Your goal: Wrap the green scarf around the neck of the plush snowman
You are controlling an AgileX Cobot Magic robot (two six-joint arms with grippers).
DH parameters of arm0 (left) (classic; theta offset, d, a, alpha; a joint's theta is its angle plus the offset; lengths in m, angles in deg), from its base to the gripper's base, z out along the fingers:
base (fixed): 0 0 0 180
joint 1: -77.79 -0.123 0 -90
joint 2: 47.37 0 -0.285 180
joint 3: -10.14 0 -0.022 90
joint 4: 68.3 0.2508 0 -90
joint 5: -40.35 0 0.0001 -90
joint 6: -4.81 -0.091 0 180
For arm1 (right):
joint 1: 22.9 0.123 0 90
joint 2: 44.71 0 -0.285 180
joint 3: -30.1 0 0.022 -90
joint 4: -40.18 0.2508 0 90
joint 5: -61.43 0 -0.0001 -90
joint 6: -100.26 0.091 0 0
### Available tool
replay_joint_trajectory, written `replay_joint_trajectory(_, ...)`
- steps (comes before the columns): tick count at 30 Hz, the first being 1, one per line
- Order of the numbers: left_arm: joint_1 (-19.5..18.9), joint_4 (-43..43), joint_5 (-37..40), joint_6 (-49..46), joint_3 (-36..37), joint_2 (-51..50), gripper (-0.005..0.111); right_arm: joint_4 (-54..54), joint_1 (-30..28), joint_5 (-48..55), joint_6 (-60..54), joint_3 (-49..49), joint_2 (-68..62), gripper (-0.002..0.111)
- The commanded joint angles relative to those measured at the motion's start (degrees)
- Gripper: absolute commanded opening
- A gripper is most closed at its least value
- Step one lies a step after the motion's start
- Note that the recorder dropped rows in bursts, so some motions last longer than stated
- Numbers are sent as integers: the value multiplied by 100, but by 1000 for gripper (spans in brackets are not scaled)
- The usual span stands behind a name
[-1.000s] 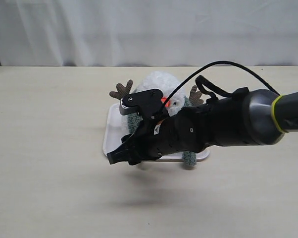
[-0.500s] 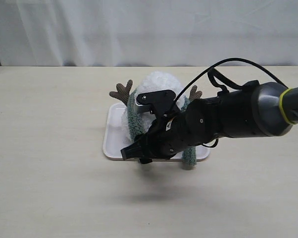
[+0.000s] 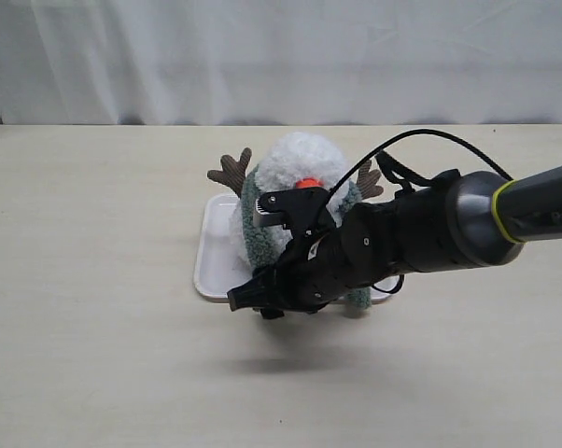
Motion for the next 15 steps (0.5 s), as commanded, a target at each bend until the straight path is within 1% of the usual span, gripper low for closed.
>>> replay_joint_trajectory(1,-6,-4,-92,5,18,10,0,28,-35,-305,-29,-12,-3,54)
replay_joint_trajectory(6,-6,-4,-92,5,18,10,0,28,-35,-533,10,-12,-3,54)
replay_joint_trajectory(8,-6,-4,-92,5,18,10,0,28,-35,-533,10,-12,-3,51)
replay_joint_trajectory(10,-6,-4,-92,5,18,10,0,28,-35,-533,10,-12,-3,43)
replay_joint_trajectory(15,-6,-4,-92,5,18,10,0,28,-35,-533,10,-12,-3,17)
